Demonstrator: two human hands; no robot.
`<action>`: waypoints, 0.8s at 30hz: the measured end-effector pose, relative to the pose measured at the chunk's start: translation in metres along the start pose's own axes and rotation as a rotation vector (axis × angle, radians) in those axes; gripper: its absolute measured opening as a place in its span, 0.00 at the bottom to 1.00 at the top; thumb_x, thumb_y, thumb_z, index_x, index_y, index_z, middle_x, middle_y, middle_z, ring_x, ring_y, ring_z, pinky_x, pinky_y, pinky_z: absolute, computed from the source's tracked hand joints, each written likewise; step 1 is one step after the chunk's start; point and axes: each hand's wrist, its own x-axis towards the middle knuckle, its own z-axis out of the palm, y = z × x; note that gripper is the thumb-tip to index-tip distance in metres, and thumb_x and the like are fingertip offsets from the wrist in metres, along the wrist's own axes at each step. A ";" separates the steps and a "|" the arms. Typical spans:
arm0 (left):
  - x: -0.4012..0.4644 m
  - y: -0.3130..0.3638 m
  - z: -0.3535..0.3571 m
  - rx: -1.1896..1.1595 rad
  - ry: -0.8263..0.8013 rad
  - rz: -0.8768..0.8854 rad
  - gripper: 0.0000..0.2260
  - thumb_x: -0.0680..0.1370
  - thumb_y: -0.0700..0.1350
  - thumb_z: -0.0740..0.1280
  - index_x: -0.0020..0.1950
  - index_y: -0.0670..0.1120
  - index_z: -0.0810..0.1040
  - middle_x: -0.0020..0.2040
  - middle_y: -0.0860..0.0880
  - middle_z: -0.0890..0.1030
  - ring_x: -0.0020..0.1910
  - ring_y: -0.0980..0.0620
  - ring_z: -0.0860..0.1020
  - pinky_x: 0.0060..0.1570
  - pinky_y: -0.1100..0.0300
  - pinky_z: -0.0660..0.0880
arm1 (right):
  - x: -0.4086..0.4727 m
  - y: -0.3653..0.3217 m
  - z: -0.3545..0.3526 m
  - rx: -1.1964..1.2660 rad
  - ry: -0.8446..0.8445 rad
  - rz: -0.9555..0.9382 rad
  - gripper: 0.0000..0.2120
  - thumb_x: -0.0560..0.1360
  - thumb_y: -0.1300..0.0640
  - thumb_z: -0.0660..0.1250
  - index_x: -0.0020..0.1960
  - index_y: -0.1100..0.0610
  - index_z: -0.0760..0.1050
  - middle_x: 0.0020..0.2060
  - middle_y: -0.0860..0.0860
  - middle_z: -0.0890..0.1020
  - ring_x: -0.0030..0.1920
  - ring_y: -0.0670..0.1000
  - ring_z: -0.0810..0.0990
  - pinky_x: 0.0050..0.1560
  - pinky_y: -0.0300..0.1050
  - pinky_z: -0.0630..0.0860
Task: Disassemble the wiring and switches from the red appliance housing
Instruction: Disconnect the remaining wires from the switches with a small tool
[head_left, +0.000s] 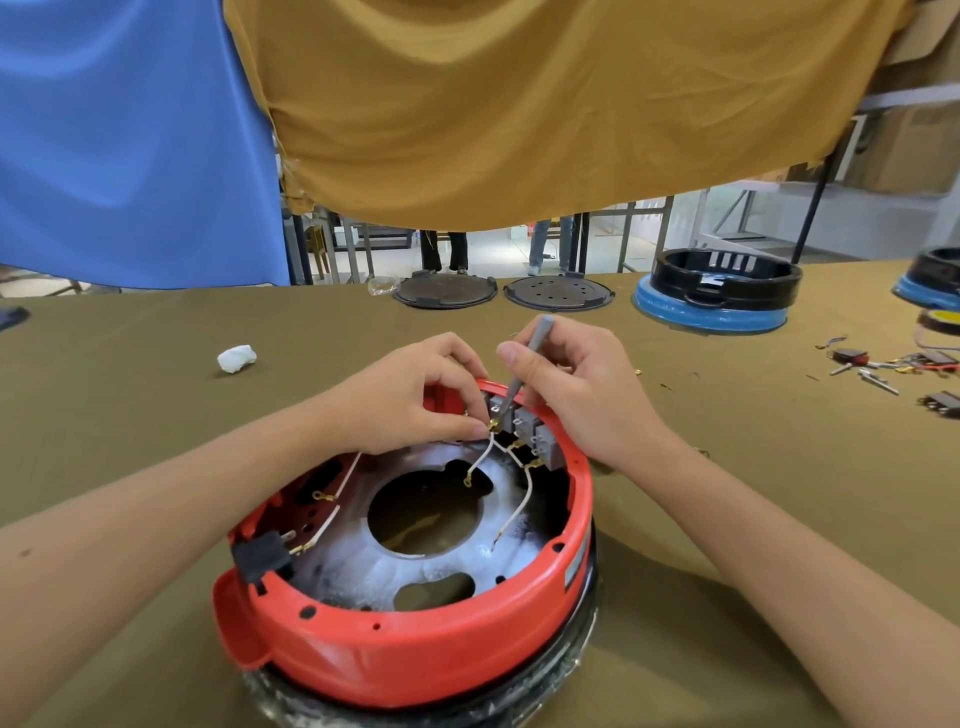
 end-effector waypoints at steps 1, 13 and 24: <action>0.000 0.000 0.000 -0.003 -0.003 -0.002 0.02 0.72 0.50 0.77 0.42 0.56 0.85 0.57 0.56 0.74 0.57 0.59 0.75 0.63 0.54 0.71 | 0.000 0.000 0.000 0.006 -0.002 0.007 0.09 0.79 0.56 0.69 0.42 0.59 0.78 0.32 0.57 0.81 0.35 0.60 0.79 0.41 0.62 0.78; 0.000 0.001 -0.001 -0.011 -0.013 -0.012 0.02 0.72 0.50 0.76 0.42 0.55 0.85 0.57 0.57 0.74 0.57 0.59 0.75 0.63 0.54 0.72 | -0.002 -0.003 -0.002 -0.088 -0.021 -0.088 0.10 0.79 0.55 0.69 0.42 0.58 0.77 0.32 0.55 0.80 0.34 0.58 0.79 0.38 0.60 0.76; 0.000 0.001 -0.002 -0.012 -0.025 -0.011 0.03 0.72 0.49 0.77 0.41 0.56 0.84 0.57 0.55 0.74 0.58 0.59 0.75 0.64 0.56 0.71 | 0.000 0.001 -0.002 -0.031 -0.036 -0.020 0.10 0.79 0.56 0.69 0.42 0.60 0.78 0.33 0.55 0.81 0.34 0.57 0.80 0.40 0.60 0.78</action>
